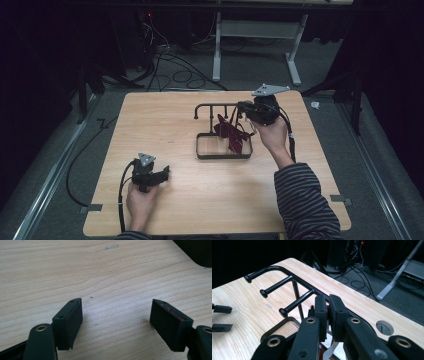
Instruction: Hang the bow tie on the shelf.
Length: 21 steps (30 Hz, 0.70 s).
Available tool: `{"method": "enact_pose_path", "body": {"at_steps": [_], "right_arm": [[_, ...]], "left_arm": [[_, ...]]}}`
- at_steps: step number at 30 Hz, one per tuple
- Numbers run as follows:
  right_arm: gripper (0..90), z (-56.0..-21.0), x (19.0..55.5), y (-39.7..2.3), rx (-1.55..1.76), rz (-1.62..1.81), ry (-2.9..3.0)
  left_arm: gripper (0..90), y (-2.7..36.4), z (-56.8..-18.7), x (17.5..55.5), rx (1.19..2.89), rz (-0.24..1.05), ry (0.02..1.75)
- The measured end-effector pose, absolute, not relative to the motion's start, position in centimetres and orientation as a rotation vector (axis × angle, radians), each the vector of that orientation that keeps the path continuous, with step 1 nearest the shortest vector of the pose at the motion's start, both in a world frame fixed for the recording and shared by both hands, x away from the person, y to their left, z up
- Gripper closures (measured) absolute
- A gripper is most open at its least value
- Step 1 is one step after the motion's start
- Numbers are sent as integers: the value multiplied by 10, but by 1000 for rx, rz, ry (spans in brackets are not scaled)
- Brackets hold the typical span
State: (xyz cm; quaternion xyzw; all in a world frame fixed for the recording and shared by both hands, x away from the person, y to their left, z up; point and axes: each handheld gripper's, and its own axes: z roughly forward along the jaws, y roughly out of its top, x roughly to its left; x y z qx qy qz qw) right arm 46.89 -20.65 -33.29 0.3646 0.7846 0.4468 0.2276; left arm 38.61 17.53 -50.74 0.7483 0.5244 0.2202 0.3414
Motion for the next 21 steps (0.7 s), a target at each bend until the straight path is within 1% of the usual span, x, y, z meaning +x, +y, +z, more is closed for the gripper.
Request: {"method": "enact_pose_path", "body": {"at_steps": [7,10,11,15,17,21], "right_arm": [[872,-330,466,-207,985,1242,2158],[857,-332,468,-209,1012,1234,2164],[816,-334,470,-211,1038,1228,2161],[783,-334,471,-212,1043,1242,2153],[731,-332,469,-213,1039,1244,2145],[721,-328,464,-215,1038,1253,2129]], "left_arm": [[269,175,-507,386,1949,576,1364],[269,175,-507,386,1949,575,1363],[269,175,-507,386,1950,575,1363],[270,175,-507,386,1952,574,1363],[270,175,-507,386,1952,576,1364],[270,175,-507,386,1957,579,1361]]}}
